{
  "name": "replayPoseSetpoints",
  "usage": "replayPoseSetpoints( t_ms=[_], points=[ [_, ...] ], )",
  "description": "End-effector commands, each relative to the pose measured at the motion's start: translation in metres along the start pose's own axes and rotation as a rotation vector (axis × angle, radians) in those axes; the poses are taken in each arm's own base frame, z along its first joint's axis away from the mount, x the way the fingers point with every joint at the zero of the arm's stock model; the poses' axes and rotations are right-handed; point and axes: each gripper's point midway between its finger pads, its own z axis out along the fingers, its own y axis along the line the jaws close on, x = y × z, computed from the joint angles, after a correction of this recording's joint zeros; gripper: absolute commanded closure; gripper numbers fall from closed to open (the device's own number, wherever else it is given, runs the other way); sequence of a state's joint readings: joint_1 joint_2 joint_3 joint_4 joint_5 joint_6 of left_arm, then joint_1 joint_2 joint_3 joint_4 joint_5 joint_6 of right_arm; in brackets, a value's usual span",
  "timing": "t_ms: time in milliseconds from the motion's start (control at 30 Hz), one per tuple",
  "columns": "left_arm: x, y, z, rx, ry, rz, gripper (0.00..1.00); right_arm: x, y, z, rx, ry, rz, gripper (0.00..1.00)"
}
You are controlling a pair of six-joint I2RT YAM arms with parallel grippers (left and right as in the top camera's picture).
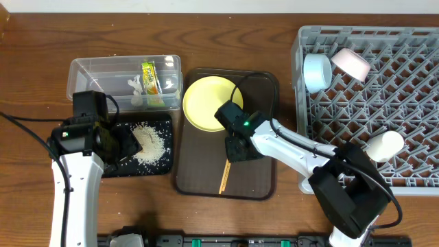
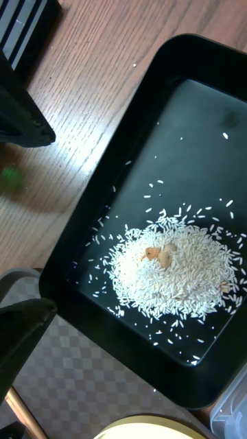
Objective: Sort waste into correct bins and load items into the dishwasher rack
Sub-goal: 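Reach the right gripper to the chopsticks and grasp one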
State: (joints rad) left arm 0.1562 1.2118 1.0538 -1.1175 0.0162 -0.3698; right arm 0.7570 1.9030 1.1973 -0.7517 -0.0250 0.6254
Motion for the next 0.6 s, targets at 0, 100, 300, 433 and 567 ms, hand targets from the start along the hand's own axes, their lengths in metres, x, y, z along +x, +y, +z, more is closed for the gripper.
replayPoseSetpoints(
  t_ms=[0, 100, 300, 433, 567],
  points=[
    [0.0002, 0.0020, -0.0009, -0.003, -0.006, -0.013, 0.27, 0.0006, -0.0007, 0.0023, 0.019, -0.007, 0.017, 0.50],
    [0.0003, 0.0016, -0.0009, 0.000, -0.006, -0.013, 0.27, -0.0009, 0.0030, 0.0023, 0.001, -0.010, 0.016, 0.50],
    [0.0004, 0.0016, -0.0009, 0.000, -0.006, -0.013, 0.27, -0.0013, 0.0053, 0.0023, -0.011, -0.010, 0.023, 0.50],
    [0.0004, 0.0016, -0.0009, 0.000, -0.005, -0.013, 0.27, -0.0048, 0.0021, 0.0024, 0.009, -0.030, 0.023, 0.50],
    [0.0004, 0.0016, -0.0009, 0.000, -0.005, -0.013, 0.27, -0.0085, -0.0021, 0.0026, 0.034, -0.050, 0.024, 0.51]
  ],
)
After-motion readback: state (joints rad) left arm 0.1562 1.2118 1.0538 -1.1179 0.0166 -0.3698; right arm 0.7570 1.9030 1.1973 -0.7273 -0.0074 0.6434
